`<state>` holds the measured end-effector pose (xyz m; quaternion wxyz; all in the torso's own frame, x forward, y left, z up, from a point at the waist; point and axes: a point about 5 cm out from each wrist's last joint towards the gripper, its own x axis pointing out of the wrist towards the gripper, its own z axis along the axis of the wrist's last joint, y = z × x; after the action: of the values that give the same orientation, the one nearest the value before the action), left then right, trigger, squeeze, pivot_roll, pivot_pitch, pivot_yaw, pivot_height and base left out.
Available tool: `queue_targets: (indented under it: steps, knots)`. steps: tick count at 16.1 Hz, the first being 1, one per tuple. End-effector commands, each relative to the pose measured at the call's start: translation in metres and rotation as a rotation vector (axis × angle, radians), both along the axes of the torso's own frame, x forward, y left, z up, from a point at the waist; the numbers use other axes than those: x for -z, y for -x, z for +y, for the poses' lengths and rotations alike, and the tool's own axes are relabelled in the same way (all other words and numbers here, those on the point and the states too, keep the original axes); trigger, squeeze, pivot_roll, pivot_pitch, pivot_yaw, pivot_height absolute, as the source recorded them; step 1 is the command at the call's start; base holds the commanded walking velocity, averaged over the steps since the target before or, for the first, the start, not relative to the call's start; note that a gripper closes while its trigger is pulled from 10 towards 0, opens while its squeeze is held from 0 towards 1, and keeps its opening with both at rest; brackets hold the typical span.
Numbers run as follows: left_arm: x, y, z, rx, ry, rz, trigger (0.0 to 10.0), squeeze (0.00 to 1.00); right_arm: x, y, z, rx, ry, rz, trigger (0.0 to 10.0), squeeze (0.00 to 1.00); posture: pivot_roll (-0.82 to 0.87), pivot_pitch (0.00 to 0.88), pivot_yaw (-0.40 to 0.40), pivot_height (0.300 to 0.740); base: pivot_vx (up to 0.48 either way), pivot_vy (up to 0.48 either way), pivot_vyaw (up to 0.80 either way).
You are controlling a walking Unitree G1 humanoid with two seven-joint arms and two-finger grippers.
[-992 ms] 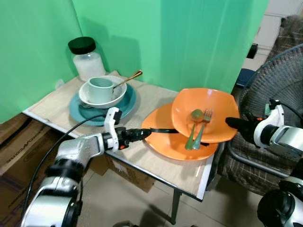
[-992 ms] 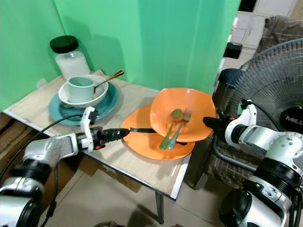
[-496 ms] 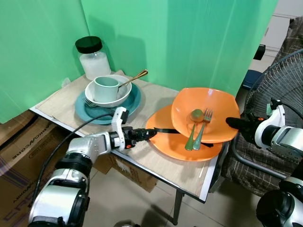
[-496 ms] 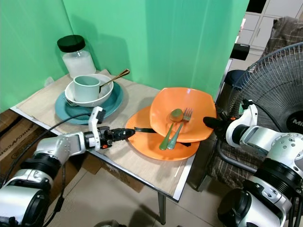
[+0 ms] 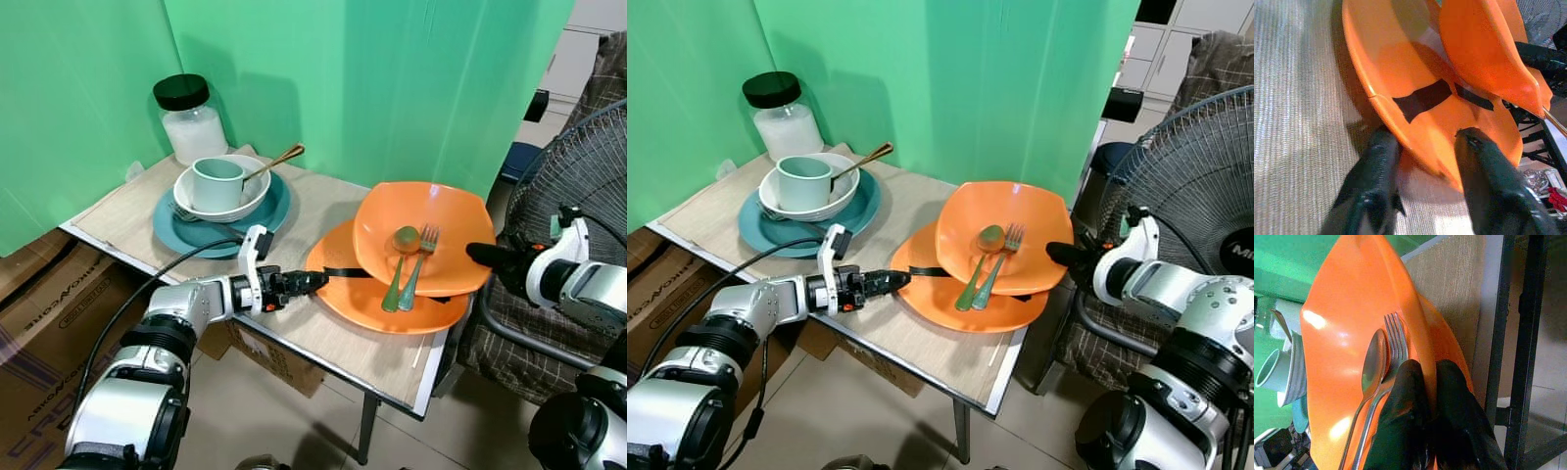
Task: Setting the table
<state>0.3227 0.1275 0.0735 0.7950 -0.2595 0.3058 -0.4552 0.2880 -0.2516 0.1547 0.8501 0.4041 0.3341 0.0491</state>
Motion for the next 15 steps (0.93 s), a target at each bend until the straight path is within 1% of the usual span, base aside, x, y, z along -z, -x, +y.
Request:
queue_targets:
  steps: [1,3,6,9,12,15]
  knots:
    - [-0.007,-0.005,-0.002,0.018,-0.003,-0.027,0.0,0.00,-0.008,-0.001,0.001,-0.002,0.000,-0.042,0.0,0.00,-0.03,0.000,0.078,0.740,0.000,0.000,0.00]
    - [-0.008,-0.005,-0.001,0.011,0.009,-0.028,0.0,0.00,-0.008,-0.001,0.001,-0.002,0.000,-0.041,0.0,0.00,-0.03,0.000,0.078,0.740,0.000,0.000,0.00]
    - [-0.010,-0.008,0.001,-0.034,0.024,-0.034,0.0,0.00,-0.008,-0.001,0.002,-0.004,0.000,-0.041,0.0,0.00,-0.02,0.000,0.076,0.740,0.000,0.000,0.00]
    - [-0.020,-0.012,0.004,-0.077,0.089,-0.072,0.0,0.00,-0.010,-0.001,0.000,-0.002,0.000,-0.046,0.0,0.00,-0.02,0.000,0.076,0.740,0.000,0.000,0.00]
    - [-0.028,-0.010,0.003,-0.073,0.149,-0.091,0.0,0.00,-0.011,-0.001,-0.001,0.001,-0.002,-0.051,0.0,0.00,-0.02,0.000,0.069,0.740,0.000,0.000,0.00]
    - [-0.027,-0.006,0.002,-0.071,0.155,-0.091,0.0,0.00,-0.012,-0.001,-0.001,0.000,-0.004,-0.057,0.0,0.00,-0.01,0.000,0.063,0.740,0.000,0.000,0.00]
